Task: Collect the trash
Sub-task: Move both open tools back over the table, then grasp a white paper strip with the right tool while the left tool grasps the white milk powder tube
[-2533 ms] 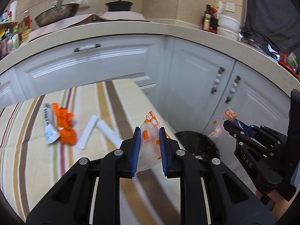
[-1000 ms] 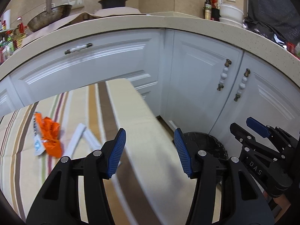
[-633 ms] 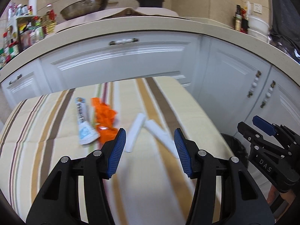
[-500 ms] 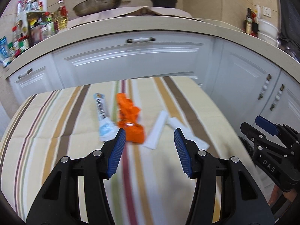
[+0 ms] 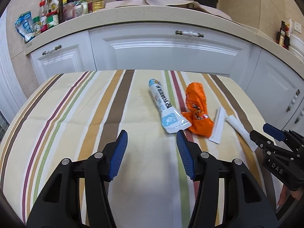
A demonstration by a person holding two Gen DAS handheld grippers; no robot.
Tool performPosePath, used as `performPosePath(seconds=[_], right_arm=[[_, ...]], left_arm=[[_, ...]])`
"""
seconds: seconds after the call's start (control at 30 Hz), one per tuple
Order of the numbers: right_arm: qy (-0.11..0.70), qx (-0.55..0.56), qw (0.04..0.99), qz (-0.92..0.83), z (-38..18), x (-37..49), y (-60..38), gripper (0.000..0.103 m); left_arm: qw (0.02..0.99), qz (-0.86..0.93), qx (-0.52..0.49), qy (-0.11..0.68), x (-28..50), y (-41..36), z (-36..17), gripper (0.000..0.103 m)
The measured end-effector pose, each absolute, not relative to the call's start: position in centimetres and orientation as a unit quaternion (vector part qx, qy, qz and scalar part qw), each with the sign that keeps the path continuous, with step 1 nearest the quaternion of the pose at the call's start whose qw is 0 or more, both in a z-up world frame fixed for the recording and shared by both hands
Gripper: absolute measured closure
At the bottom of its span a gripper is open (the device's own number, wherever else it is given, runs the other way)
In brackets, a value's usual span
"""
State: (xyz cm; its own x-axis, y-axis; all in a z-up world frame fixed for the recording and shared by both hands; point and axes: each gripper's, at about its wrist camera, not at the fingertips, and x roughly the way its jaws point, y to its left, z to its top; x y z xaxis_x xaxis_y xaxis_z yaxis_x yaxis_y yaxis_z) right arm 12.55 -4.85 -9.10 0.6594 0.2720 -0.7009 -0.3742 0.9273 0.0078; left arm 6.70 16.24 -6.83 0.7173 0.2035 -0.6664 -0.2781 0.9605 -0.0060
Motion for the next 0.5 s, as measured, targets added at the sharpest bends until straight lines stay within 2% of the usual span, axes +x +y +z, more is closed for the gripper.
performPosePath(seconds=[0.4,0.5], right_arm=[[0.428,-0.083,0.883,0.174,-11.1,13.8,-4.3,0.058],[0.428,-0.081,0.88,0.19,-11.0,13.7,-4.1,0.07]], left_arm=[[0.921,0.121,-0.066,0.364,7.7,16.9,-7.8,0.051],[0.919,0.119,-0.071,0.368,8.1,17.0,-8.1,0.051]])
